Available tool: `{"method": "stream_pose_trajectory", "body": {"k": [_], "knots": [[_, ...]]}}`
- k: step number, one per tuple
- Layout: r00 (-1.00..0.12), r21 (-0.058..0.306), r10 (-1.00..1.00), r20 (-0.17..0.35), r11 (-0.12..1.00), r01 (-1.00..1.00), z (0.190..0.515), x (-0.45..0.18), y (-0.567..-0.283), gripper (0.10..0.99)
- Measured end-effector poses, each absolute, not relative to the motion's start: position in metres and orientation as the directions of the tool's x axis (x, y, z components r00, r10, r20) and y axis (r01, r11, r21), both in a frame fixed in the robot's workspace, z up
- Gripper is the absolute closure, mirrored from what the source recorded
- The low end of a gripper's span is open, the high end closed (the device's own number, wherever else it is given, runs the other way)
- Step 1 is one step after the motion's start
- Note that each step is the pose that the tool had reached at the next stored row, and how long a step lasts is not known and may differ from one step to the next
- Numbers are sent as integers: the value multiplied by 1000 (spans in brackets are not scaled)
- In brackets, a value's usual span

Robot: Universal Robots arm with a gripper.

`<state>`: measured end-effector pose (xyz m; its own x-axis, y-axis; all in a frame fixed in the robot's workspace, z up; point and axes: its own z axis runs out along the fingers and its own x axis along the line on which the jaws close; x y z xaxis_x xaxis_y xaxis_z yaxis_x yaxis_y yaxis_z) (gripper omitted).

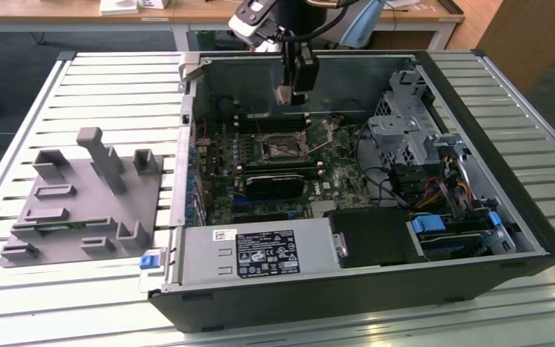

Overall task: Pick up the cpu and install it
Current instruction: 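Place the cpu into insertion slot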

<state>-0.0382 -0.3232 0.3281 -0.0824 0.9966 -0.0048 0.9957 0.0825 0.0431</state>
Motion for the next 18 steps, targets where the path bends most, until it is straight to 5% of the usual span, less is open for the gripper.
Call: {"method": "stream_pose_trajectory", "body": {"k": [18], "knots": [[-82, 43, 997, -5, 82, 996, 323, -38, -323, 557]]}}
